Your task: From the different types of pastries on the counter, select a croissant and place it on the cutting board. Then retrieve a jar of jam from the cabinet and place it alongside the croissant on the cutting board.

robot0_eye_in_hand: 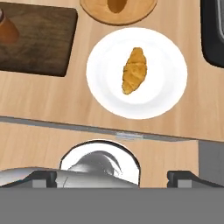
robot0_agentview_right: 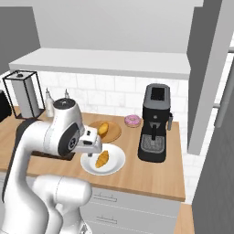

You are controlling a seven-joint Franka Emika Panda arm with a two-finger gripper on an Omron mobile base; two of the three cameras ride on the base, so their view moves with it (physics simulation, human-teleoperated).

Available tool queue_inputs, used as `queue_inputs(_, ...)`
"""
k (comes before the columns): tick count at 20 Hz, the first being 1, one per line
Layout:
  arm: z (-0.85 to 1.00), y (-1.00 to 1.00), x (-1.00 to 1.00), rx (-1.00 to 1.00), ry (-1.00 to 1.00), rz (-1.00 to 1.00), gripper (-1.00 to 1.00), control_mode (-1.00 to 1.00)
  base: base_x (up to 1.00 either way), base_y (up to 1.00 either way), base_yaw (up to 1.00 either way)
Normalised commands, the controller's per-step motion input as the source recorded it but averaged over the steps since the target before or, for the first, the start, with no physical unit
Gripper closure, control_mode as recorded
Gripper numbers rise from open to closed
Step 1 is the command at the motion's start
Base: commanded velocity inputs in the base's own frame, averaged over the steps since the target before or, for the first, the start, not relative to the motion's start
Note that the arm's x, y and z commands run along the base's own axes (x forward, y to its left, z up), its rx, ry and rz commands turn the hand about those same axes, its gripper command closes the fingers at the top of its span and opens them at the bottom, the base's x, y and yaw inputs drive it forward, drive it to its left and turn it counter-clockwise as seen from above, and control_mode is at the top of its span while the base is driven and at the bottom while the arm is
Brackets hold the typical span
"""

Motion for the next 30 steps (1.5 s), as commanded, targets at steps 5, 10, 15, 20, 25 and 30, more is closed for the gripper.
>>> queue_inputs(5,-0.20,-0.17,0.63,0.00,0.01,0.08,-1.00,-1.00,0.00,0.00,0.00)
queue_inputs(10,-0.20,-0.44,0.39,0.00,0.03,0.12,-1.00,-1.00,0.00,0.00,0.00)
queue_inputs(15,-0.14,-0.05,0.20,-0.04,0.00,0.02,-1.00,-1.00,0.00,0.00,0.00)
queue_inputs(20,-0.02,0.00,0.41,-0.08,0.00,0.00,-1.00,-1.00,0.00,0.00,0.00)
queue_inputs(25,-0.01,0.00,0.35,-0.03,0.00,0.00,-1.00,-1.00,0.00,0.00,0.00)
queue_inputs(30,-0.04,0.00,0.05,0.00,0.00,0.00,-1.00,-1.00,0.00,0.00,0.00)
